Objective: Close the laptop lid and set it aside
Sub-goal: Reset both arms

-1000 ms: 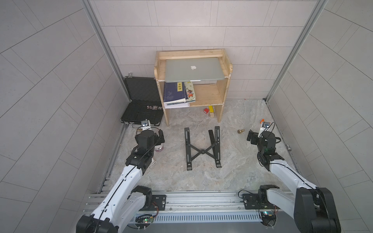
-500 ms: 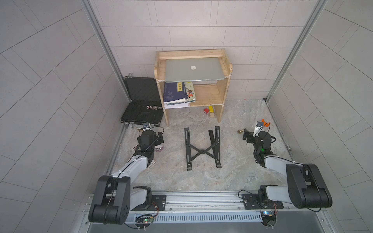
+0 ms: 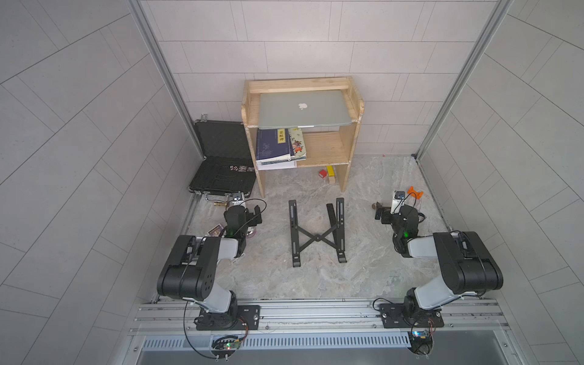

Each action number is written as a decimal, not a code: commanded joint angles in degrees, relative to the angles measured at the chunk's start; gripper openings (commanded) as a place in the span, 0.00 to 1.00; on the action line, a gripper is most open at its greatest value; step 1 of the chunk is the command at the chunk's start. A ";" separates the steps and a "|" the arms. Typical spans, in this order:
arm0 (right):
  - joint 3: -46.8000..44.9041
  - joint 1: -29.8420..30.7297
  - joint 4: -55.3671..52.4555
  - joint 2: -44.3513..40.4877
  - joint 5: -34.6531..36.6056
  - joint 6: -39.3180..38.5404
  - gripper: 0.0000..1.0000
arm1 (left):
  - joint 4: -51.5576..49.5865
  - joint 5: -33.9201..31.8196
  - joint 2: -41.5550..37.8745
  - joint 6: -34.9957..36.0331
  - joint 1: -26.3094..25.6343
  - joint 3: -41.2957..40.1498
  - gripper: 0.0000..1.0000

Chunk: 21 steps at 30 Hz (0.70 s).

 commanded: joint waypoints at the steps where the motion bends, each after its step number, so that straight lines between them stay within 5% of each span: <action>1: 1.13 -0.39 -1.38 -0.84 -0.70 -0.19 1.00 | 0.06 1.78 0.28 0.62 0.36 1.63 1.00; 21: 0.94 -0.54 -0.58 -0.81 -1.19 -0.44 1.00 | -0.24 2.00 -0.11 0.70 0.34 1.40 1.00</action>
